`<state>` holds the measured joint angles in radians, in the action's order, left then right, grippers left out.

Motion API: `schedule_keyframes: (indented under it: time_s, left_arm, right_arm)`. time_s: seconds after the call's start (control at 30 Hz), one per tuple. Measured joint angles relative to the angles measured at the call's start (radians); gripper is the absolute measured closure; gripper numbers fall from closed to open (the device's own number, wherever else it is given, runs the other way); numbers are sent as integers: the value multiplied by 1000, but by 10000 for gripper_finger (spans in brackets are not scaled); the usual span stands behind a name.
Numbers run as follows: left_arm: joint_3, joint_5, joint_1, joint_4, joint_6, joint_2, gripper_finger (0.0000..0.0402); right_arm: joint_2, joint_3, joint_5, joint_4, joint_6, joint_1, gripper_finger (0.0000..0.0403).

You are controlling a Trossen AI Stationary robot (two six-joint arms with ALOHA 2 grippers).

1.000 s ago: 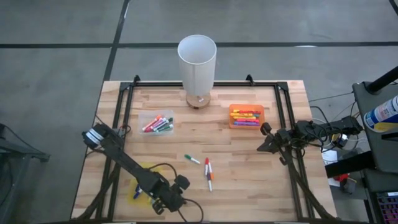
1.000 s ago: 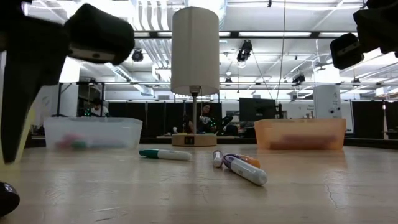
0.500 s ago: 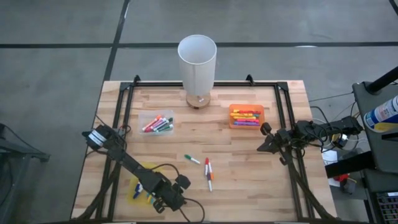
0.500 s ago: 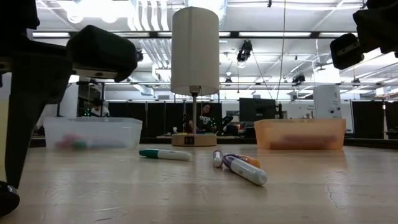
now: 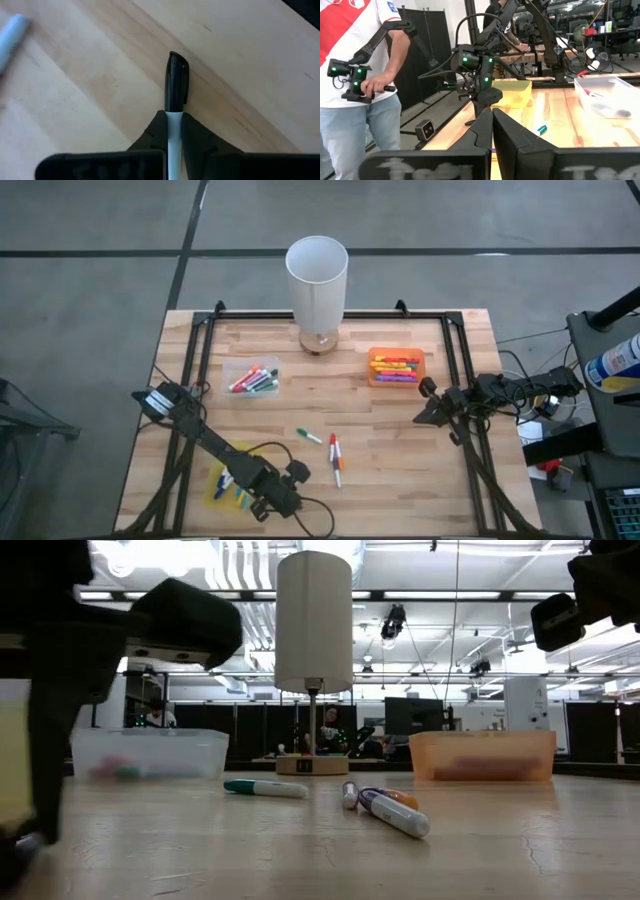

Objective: Pick & Place Markers
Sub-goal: Put the small black highlighter pen into the yellow bin

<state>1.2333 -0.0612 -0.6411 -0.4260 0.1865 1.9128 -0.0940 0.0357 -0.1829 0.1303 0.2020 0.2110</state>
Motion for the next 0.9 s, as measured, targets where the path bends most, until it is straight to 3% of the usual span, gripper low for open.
schedule_keyframes:
  time_s: [0.13,0.5,0.7,0.9]
  left_arm:
    - [70,-28,10,-83,-13,-17,380]
    - [266,-70,11,-503,-232,-155,380]
    - [217,-102,11,-645,-495,-305,380]
    - [58,-142,6,-686,-913,-484,380]
  right_arm:
    - [0,0,0,0,0,0,394]
    - [-1,0,0,0,0,0,394]
    - [0,0,0,0,0,0,394]
    - [0,0,0,0,0,0,394]
